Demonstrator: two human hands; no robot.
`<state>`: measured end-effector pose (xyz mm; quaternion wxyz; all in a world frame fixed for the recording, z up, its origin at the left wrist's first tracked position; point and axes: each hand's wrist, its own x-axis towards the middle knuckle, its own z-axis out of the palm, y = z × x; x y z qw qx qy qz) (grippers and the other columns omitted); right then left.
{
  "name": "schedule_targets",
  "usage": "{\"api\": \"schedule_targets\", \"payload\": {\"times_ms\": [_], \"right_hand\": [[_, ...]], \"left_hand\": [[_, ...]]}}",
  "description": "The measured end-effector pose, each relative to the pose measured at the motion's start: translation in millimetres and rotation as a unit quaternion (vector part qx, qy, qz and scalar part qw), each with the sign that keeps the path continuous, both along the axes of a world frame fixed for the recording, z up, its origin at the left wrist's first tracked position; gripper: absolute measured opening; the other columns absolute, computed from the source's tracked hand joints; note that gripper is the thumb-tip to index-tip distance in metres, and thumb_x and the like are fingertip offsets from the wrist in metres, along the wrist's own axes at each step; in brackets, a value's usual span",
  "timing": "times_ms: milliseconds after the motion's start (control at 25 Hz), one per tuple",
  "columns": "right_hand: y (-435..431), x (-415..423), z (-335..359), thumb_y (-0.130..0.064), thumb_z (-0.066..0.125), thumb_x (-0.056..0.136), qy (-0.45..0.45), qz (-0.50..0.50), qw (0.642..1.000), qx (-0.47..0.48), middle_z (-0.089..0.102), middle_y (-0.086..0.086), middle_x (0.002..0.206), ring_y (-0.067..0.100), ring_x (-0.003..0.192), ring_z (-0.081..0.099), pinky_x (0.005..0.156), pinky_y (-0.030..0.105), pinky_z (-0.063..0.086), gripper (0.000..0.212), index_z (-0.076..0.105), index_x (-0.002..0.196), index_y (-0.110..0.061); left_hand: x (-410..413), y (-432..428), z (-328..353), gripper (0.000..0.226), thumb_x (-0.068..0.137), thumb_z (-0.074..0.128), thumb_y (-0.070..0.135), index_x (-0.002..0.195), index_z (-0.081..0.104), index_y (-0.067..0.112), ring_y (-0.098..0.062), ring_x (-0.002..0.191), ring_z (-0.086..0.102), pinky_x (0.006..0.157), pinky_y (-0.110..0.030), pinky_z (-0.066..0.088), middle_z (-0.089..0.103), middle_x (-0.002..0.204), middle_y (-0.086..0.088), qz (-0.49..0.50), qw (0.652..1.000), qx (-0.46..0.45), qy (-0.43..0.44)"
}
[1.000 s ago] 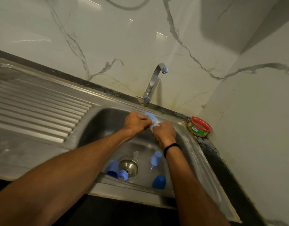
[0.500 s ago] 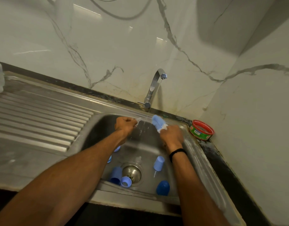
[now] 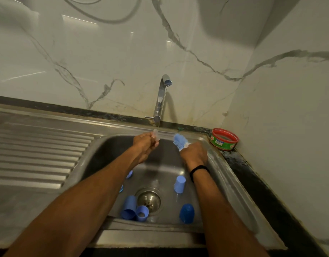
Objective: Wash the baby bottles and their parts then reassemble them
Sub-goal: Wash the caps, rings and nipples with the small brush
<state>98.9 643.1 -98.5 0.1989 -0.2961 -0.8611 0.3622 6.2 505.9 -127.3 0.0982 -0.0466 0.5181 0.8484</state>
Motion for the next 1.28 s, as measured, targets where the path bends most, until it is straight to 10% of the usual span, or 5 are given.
{"api": "schedule_targets", "payload": {"times_ms": [600,920,1280], "right_hand": [[-4,-2,2,-0.026,0.071,0.087,-0.033,0.008,0.999,0.019,0.068,0.015,0.114,0.033,0.105,0.064,0.075,0.031,0.049,0.037,0.063,0.116,-0.005],[-8,-1,4,-0.025,0.072,0.087,-0.034,0.017,0.999,0.016,0.068,0.016,0.113,0.032,0.102,0.065,0.076,0.034,0.052,0.037,0.063,0.116,-0.003],[-11,3,8,-0.024,0.067,0.091,-0.021,0.026,0.999,0.003,0.069,0.016,0.113,0.031,0.103,0.066,0.071,0.028,0.046,0.031,0.065,0.114,-0.003]], "left_hand": [[4,-1,2,0.047,0.102,0.054,0.041,0.110,0.065,-0.004,-0.013,0.058,0.064,0.048,-0.022,0.054,0.072,0.083,-0.014,-0.046,0.995,0.017,-0.084],[10,2,8,0.035,0.105,0.051,0.025,0.116,0.061,-0.006,-0.023,0.084,0.072,0.060,-0.026,0.061,0.071,0.108,-0.024,-0.027,0.996,0.043,-0.074],[5,6,5,0.021,0.096,0.063,0.018,0.110,0.065,0.002,-0.013,0.061,0.050,0.058,-0.026,0.047,0.060,0.077,-0.008,0.018,0.997,-0.054,-0.046]]}}
